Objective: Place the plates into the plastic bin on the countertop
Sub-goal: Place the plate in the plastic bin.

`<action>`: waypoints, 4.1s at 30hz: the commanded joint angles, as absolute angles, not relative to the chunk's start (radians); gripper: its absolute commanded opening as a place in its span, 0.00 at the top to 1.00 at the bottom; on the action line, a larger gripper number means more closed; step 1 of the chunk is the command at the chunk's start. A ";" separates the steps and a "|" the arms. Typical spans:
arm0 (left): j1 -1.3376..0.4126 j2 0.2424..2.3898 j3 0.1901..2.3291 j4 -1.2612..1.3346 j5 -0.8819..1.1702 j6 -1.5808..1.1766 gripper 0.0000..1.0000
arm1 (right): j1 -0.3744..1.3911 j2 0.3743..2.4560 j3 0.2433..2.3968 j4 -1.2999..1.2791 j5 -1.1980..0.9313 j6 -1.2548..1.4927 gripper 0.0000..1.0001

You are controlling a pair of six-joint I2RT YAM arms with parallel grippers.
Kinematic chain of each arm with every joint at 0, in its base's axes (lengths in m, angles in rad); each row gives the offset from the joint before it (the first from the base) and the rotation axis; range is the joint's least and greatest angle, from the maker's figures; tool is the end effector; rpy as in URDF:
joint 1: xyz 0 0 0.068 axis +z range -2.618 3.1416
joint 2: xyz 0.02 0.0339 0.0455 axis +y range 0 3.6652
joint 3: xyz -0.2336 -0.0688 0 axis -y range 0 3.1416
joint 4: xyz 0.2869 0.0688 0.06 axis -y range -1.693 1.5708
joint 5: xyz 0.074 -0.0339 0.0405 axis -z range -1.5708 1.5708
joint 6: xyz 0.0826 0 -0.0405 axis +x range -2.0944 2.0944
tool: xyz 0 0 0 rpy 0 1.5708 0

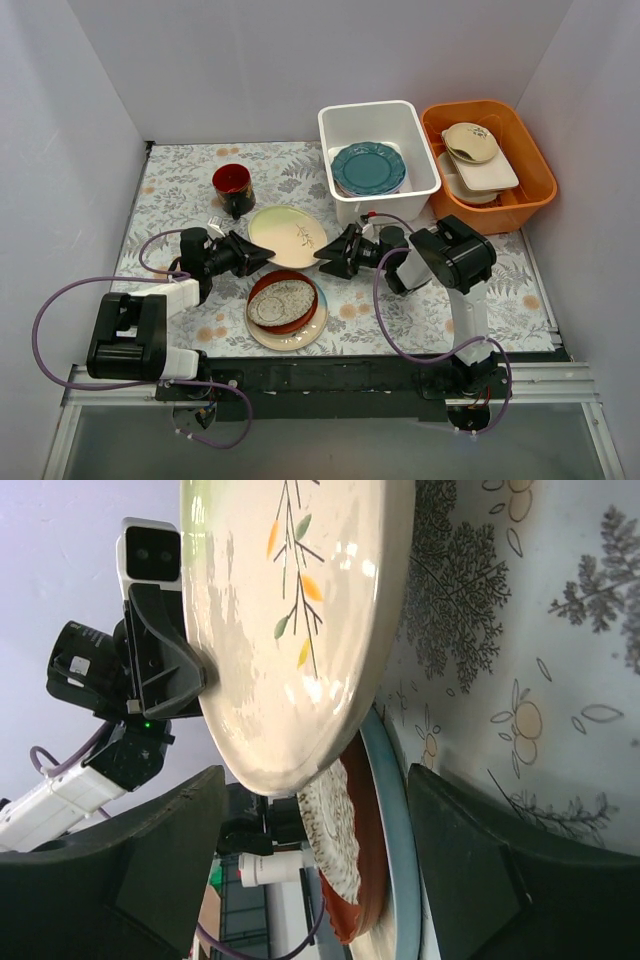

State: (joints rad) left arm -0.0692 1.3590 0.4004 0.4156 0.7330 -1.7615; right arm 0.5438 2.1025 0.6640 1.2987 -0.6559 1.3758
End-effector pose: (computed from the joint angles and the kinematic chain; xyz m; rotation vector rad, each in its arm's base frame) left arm 0.2962 -0.0759 0.0716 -1.5145 2.0651 -1.7056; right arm 0.2939 0.2365 0.0189 0.2732 2.1146 1.8547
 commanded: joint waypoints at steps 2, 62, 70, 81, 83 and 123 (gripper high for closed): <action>-0.071 1.287 0.419 0.517 0.836 -1.733 1.00 | 0.549 2.149 0.732 1.368 -0.657 1.397 0.21; -0.071 1.299 0.456 0.299 0.822 -1.523 0.09 | 0.566 2.135 0.634 1.559 -0.607 1.459 0.99; -0.069 1.298 0.459 0.275 0.808 -1.503 0.03 | 0.566 2.037 0.624 1.395 -0.595 1.330 0.99; -0.069 1.298 0.459 0.244 0.772 -1.486 0.02 | 0.568 1.910 0.609 1.221 -0.568 1.197 0.99; -0.069 1.295 0.460 0.235 0.762 -1.482 0.02 | 0.568 1.884 0.609 1.203 -0.566 1.183 0.99; -0.071 1.175 0.506 0.006 0.535 -1.370 0.02 | 0.568 1.483 0.555 0.864 -0.540 0.996 0.99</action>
State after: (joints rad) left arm -0.0677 1.2137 0.4759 0.0254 0.5674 -1.3911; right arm 0.5632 1.5539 0.5262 0.7570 -0.5213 1.0111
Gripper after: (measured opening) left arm 0.982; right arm 0.200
